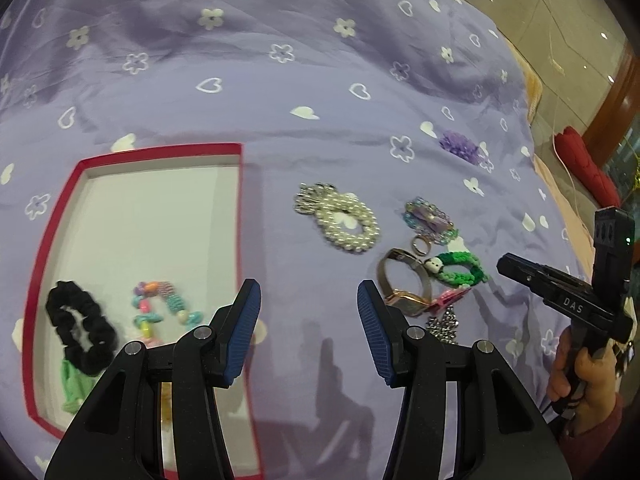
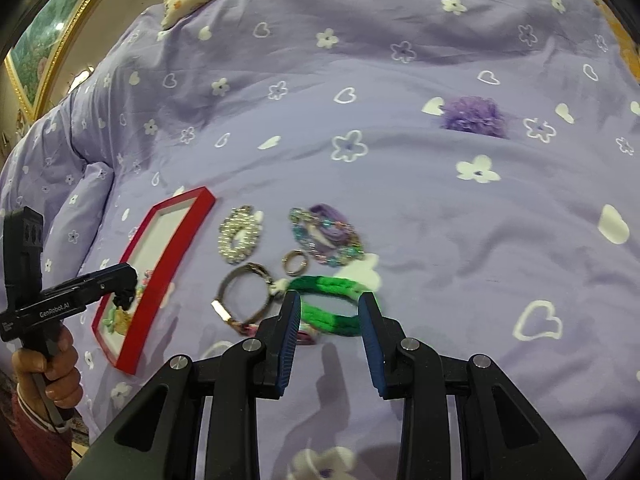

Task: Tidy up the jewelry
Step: 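Move both open tools back over the remaining jewelry, then grasp the silver watch with the left tool while the right tool grasps the green braided bracelet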

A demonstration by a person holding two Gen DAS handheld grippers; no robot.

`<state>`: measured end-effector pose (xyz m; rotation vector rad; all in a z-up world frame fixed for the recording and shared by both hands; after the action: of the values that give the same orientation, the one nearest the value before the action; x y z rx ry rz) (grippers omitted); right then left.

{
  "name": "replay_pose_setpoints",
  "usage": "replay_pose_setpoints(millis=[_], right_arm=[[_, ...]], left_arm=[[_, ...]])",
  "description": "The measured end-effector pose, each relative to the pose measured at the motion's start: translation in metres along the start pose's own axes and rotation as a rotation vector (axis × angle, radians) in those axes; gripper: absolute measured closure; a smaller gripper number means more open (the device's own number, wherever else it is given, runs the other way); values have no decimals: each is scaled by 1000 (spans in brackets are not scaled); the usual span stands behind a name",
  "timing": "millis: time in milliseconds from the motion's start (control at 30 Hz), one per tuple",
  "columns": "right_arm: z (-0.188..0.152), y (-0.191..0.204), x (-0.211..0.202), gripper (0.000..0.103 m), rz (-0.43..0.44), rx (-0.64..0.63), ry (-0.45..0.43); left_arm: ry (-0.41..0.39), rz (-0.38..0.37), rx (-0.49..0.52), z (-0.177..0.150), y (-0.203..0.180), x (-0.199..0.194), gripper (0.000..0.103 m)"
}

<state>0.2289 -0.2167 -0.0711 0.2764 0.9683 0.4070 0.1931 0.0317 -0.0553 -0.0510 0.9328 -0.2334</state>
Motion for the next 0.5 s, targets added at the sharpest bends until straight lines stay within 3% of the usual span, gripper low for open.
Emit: replay_pose_setpoints(millis=[500], right_arm=[[3, -7, 37, 70, -62, -127, 97]], left_arm=[[132, -80, 88, 15, -49, 71, 54]])
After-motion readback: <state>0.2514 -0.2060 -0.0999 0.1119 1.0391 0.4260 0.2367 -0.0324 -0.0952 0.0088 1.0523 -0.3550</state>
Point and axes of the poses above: each gripper's, at about its wrist camera, not at the fingertips, and x roughly the way its jaws point, y to its left, z to its top, the point moved 5 cm from there along x, roughly the way its jaws point, and after that the axes turned 9 degrees about x, right-handed, at the moved point
